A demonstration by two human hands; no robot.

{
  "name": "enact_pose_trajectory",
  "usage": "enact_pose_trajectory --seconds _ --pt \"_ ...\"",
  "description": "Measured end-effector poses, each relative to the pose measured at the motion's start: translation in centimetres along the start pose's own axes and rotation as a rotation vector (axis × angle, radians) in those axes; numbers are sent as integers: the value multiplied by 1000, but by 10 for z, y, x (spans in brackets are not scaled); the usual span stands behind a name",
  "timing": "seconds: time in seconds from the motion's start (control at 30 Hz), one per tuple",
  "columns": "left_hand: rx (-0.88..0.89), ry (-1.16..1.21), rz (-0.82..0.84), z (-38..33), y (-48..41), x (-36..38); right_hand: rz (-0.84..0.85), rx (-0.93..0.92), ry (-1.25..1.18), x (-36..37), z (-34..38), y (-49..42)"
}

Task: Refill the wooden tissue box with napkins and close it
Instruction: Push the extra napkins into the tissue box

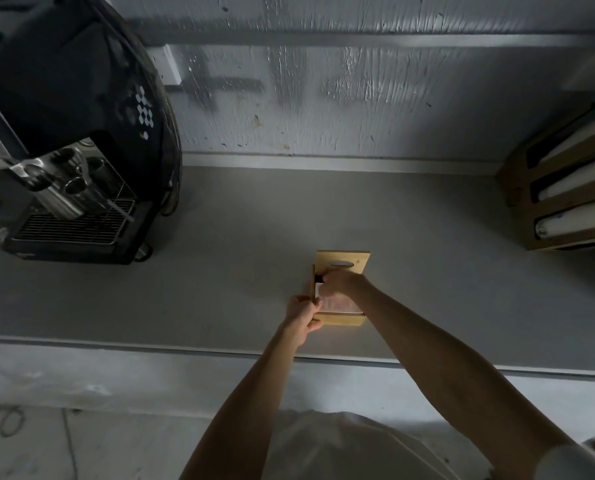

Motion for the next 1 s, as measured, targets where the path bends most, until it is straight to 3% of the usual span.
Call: enact_pose_trajectory --seconds 0.57,0.63,0.73,0.87,0.97,1.0 --pt "9 -97 -5 -6 1 2 -50 -53 -81 9 -5 -4" --pt "27 -135 -3 -6 -3 2 -151 -71 -85 7 -10 -5" --pt "76 -276 -60 -8 -10 -2 -450 -123 -154 6 -25 9" --pt "288 -799 -250 -37 11 12 -930 -186 -255 19 -51 44" --pt "507 -1040 -319 -53 36 35 -1003 -155 -328 32 -56 48" --pt "486 -1083 -282 -48 31 39 -990 -127 -333 35 -54 46"
Point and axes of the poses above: each hand's wrist, its own y-axis away from the middle knuckle, its own x-axis out of the palm, z = x × y, the point moved 9 cm from there along -y, towards the middle knuckle, and after that the axes turned 13 degrees about z, right-handed, at the moved point
